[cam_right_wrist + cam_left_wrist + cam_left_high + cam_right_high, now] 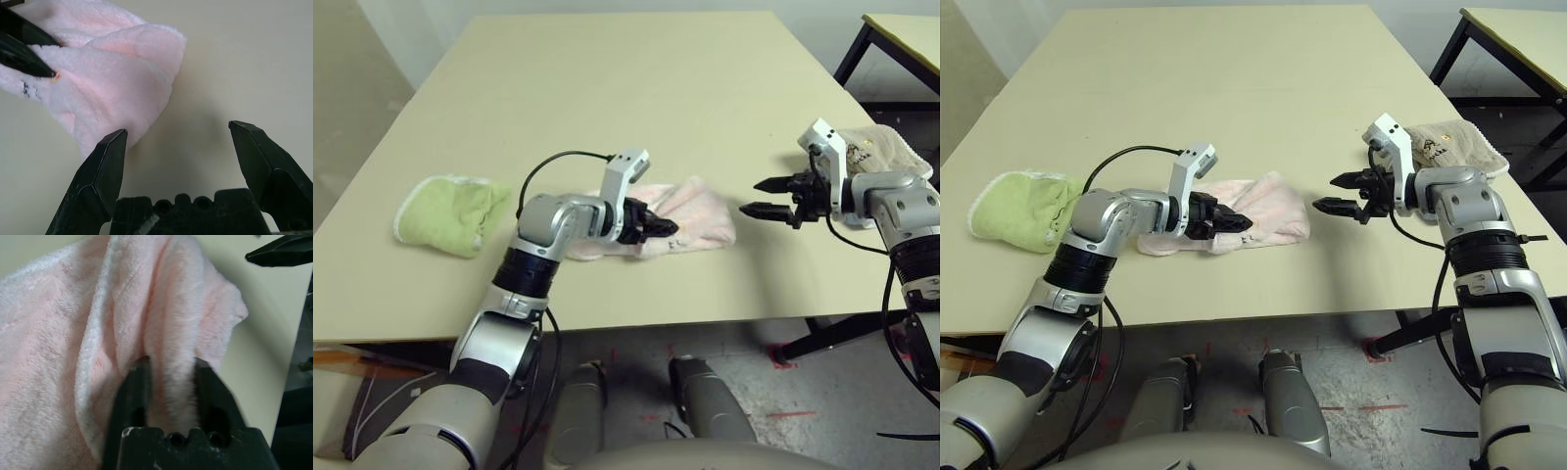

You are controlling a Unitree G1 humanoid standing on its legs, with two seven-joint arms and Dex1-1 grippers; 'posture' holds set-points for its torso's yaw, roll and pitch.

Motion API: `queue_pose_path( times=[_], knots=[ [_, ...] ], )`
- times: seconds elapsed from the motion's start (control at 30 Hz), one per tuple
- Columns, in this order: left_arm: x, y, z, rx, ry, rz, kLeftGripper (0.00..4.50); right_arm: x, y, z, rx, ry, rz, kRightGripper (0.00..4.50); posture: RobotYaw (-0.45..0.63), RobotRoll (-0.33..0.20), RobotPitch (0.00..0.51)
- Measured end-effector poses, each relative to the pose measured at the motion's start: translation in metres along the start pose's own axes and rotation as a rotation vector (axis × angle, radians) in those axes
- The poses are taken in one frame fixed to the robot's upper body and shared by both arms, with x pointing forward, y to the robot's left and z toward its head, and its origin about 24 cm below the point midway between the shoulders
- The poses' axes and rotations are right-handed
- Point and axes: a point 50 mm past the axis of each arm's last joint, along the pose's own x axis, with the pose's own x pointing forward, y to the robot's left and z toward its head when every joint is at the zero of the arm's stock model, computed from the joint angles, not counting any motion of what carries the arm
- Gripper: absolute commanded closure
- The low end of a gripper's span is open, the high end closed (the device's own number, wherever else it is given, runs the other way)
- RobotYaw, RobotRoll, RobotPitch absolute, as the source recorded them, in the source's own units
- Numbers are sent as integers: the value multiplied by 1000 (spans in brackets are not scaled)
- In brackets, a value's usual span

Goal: Fold the towel and set it aside.

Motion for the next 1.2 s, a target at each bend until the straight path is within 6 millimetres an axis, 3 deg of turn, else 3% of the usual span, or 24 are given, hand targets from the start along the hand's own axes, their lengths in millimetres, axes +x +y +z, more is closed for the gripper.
queue_pose_path(
  times=[0.07, 0.23, 0.43, 0.57, 0.67, 0.77, 0.87, 1.0, 1.1, 1.2],
  knots=[
    [0, 0, 0, -6, 0, -2, 4472, 0, 0, 0, -4, 0, -2, 0, 82, 0, 116],
    [-2, -4, 9, 31, -70, 8, 4472, 0, 0, 0, -16, -2, -5, 0, 81, 0, 116],
    [-10, 9, 24, 254, -170, 202, 4472, 1, 0, 1, -17, -4, -5, 0, 80, 0, 116],
    [-12, 8, 24, 384, -134, 264, 4472, 2, 0, 1, -16, -7, -1, 0, 81, 0, 113],
    [-13, 6, 16, 410, -95, 252, 3794, 3, 0, 0, -11, -8, 0, 0, 80, 0, 112],
    [-14, -15, 9, 363, -88, 100, 2665, 2, 0, 2, -12, -10, 1, 0, 82, 0, 112],
    [-25, -38, 16, 355, -125, -38, 1533, 1, 0, 5, -7, -12, 12, 0, 84, 0, 111],
    [-40, -55, 22, 326, -165, -141, 28, -4, -3, 6, 22, -6, 34, 0, 86, 0, 110],
    [-47, -59, 29, 314, -188, -165, 147, -6, -2, 13, 58, -40, 77, 183, 87, 0, 107],
    [-53, -54, 40, 277, -264, -123, 1118, -4, 0, 24, 113, -111, 120, 960, 90, 0, 104]
  ],
)
